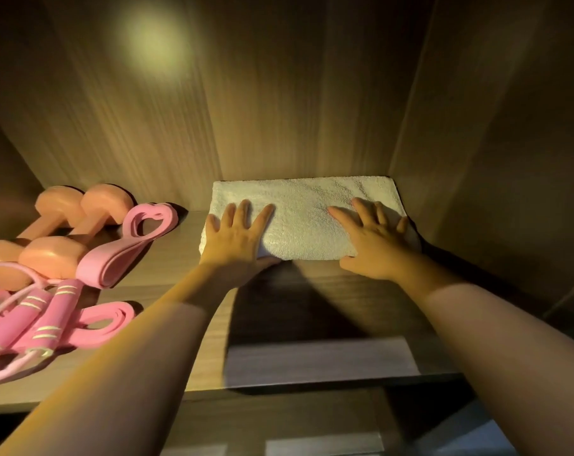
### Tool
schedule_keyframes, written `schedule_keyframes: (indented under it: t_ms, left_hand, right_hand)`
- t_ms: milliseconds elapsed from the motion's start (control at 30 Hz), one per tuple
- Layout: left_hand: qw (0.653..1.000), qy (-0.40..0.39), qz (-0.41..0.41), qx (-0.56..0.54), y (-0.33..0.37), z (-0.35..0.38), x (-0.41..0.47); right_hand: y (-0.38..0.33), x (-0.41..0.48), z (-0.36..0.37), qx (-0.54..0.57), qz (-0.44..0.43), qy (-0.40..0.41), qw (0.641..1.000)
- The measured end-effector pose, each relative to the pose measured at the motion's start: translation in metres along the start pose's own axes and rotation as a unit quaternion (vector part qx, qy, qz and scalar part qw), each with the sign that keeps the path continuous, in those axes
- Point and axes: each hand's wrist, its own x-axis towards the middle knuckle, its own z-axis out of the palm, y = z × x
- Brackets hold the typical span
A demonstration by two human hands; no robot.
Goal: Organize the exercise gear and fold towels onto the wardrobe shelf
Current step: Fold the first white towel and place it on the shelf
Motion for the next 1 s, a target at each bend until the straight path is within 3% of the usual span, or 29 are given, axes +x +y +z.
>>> schedule_keyframes:
  t_ms: [100, 233, 300, 367, 467, 700, 867, 1000]
  left_hand:
    - [1.000, -0.006, 0.000, 0.000, -0.004, 0.002, 0.003]
    - [0.996, -0.074, 0.011, -0.040, -0.005, -0.017, 0.011]
    - [0.996, -0.022, -0.002, -0.090, -0.006, -0.026, 0.019]
    - [0.995, 0.016, -0.029, -0.096, -0.002, -0.026, 0.022]
    - [0.994, -0.071, -0.053, -0.058, 0.006, -0.016, 0.020]
    - [0.990, -0.101, -0.079, -0.060, 0.012, -0.029, 0.009]
    - [0.988, -0.148, 0.001, -0.050, 0.033, -0.101, -0.020]
    - [0.964, -0.257, 0.023, -0.068, 0.053, -0.187, -0.055]
  right_hand:
    - [0.000, 0.004, 0.000, 0.000, -0.002, -0.007, 1.000]
    - [0.001, 0.013, -0.023, 0.065, 0.009, -0.098, 0.993]
    - [-0.005, 0.022, -0.036, 0.166, 0.029, -0.058, 0.984]
    - [-0.010, 0.023, -0.033, 0.142, 0.052, -0.013, 0.988]
    - [-0.012, 0.021, -0.013, 0.045, 0.067, -0.044, 0.996]
    - [-0.019, 0.003, -0.017, 0.057, 0.068, -0.003, 0.996]
    - [-0.032, -0.064, -0.083, 0.083, 0.030, -0.070, 0.994]
    - [-0.039, -0.140, -0.162, 0.113, 0.010, -0.157, 0.981]
